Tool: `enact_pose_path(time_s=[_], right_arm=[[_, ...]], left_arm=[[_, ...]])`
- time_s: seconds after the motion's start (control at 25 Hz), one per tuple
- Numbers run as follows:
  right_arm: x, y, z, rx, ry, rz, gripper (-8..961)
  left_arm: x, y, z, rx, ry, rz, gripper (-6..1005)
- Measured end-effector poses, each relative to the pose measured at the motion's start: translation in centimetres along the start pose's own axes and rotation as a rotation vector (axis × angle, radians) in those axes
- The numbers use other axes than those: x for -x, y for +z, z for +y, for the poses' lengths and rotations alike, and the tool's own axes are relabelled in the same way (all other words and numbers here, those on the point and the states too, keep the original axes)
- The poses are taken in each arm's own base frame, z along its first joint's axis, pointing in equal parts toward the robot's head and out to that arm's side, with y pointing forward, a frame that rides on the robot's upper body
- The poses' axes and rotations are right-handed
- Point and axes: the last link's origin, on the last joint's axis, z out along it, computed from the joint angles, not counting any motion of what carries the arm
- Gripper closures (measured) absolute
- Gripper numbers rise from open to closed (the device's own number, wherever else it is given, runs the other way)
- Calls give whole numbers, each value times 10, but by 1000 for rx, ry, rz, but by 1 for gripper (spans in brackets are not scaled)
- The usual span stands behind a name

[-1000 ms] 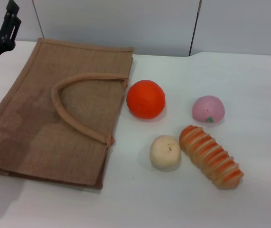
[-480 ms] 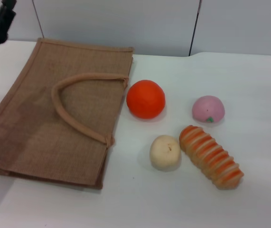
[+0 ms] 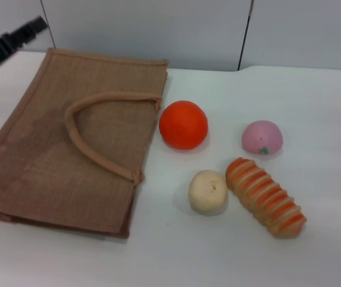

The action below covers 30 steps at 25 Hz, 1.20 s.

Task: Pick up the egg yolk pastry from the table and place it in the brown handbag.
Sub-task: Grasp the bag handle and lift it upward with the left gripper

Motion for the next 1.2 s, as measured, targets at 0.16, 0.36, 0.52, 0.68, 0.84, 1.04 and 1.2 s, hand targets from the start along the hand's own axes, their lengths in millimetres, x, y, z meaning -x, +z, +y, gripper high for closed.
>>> enact_pose_path(time_s=[0.16, 0.36, 0.52, 0.68, 0.84, 1.04, 1.2], right_arm=[[0, 0, 0, 0, 0, 0, 64], [0, 0, 0, 0, 0, -1, 64], [0, 0, 0, -2, 0, -2, 64], [0, 0, -1, -5, 0, -3, 64], [1, 0, -1, -4, 0, -9, 65], [2, 0, -1, -6, 16, -10, 65], [2, 0, -2, -6, 19, -11, 65]], left_arm=[[-5, 13, -5, -102, -28, -236, 423], [-12, 20, -7, -238, -28, -435, 427], [-10, 29, -5, -308, 5, -569, 431], [-5, 40, -1, -323, 92, -656, 434], [2, 48, 0, -325, 130, -691, 437], [12, 50, 0, -325, 117, -730, 442], [16, 53, 2, -331, 106, -763, 445]])
